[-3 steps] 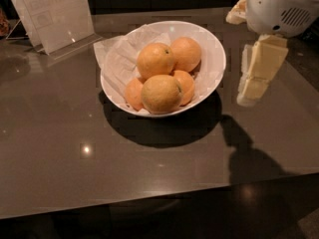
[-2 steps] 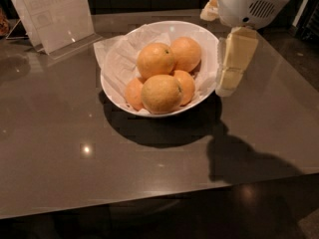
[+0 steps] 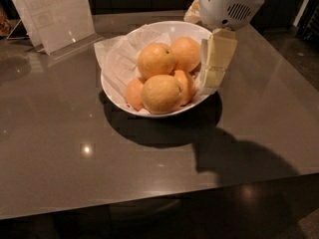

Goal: Pick orange from white bowl

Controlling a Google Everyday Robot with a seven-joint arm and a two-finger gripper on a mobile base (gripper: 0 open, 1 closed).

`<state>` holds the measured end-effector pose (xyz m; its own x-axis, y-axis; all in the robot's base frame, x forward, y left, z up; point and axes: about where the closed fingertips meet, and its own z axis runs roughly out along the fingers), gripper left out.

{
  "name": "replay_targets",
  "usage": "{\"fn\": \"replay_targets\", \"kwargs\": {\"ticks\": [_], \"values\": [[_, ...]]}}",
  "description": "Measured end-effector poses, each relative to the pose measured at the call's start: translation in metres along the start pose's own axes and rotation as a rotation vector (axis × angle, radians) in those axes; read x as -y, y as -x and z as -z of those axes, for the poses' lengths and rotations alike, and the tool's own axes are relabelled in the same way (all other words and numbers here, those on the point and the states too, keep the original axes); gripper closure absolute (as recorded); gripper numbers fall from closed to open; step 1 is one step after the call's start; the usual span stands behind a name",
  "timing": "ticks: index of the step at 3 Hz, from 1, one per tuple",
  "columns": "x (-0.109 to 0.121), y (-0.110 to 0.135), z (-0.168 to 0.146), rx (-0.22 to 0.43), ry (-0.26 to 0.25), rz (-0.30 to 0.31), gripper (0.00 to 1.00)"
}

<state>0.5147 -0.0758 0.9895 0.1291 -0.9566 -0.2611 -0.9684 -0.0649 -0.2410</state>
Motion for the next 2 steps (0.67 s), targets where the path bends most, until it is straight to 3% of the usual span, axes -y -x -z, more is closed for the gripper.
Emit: {"fn": "replay_targets", "kwargs": {"ticks": [1,2], "values": [[0.014,0.01,-0.004,0.034,-0.006,0.037,0.0],[0.046,0.032,-0.021,0.054,0.032,0.175,0.0]]}}
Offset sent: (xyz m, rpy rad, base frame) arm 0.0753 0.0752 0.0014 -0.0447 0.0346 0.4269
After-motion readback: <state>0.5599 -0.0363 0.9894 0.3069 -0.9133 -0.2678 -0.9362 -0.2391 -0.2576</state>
